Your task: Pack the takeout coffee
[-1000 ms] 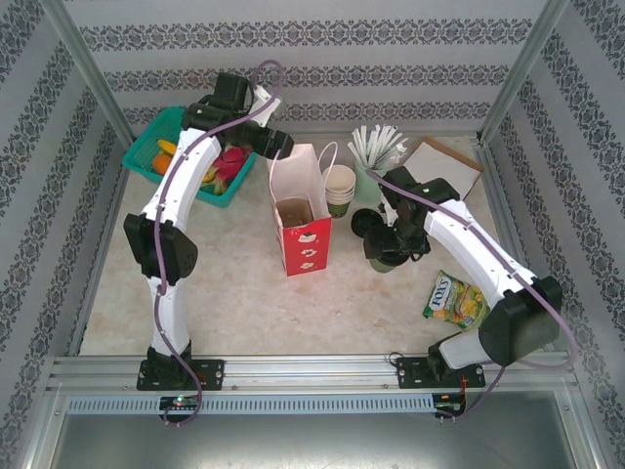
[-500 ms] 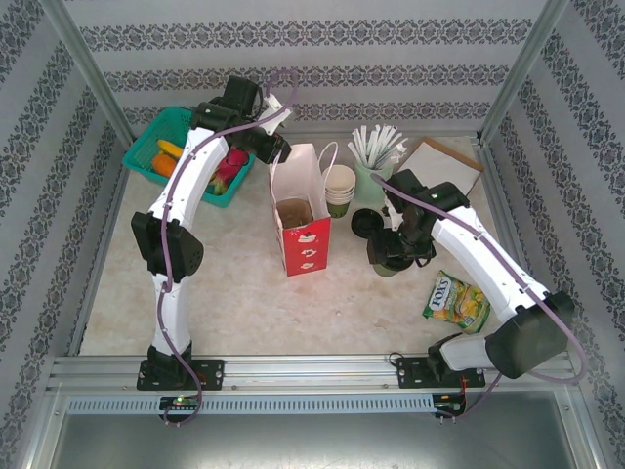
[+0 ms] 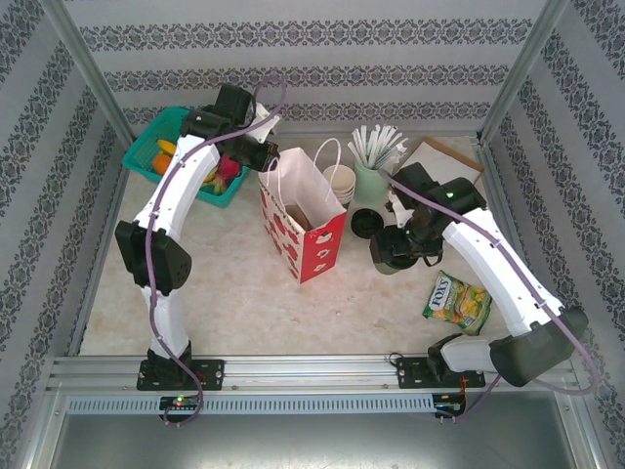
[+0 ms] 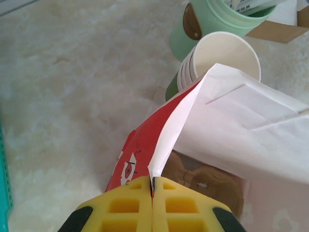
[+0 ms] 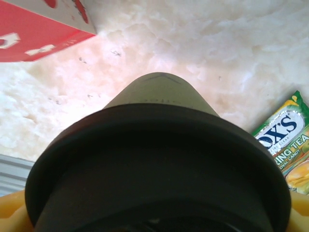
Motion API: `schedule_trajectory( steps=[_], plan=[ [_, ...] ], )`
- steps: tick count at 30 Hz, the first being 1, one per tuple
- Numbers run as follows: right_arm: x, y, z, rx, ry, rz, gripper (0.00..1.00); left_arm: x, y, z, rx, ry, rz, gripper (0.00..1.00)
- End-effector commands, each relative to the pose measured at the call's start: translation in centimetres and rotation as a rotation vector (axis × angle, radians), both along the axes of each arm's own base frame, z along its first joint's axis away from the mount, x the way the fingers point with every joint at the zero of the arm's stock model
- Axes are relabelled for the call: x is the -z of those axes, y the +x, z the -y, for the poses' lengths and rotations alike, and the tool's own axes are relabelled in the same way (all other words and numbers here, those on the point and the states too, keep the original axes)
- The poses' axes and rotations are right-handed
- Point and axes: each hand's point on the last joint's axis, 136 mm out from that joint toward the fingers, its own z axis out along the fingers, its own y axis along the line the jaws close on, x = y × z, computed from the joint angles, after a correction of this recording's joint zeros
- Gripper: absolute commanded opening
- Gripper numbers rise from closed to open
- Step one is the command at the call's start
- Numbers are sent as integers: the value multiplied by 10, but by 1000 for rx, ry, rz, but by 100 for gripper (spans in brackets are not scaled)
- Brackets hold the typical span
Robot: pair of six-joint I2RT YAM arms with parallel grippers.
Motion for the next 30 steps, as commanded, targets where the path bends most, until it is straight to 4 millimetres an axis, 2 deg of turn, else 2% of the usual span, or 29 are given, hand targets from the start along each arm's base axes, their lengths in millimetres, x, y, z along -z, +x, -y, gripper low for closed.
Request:
schedule_trajectory(
  steps=[1, 9, 13, 24, 26, 30],
  plan=[
    [-26, -6, -7, -44, 44, 29, 74, -16, -9, -5, -103, -6, -9, 6],
    [-84, -5, -9, -99, 60, 115, 74, -16, -21, -18, -205, 32, -65, 4],
    [-105, -2, -20, -142, 98, 157, 74, -15, -25, -18, -215, 23, -88, 4],
    [-158, 23, -102, -325, 267, 318, 74, -23, -31, -1, -220, -97, -49, 3],
    [-161, 30, -115, -343, 281, 335, 74, -27, -32, 1, -221, -118, -25, 3],
    [-148, 43, -140, -365, 273, 321, 74, -29, -34, -2, -241, -132, 14, 3]
  ],
)
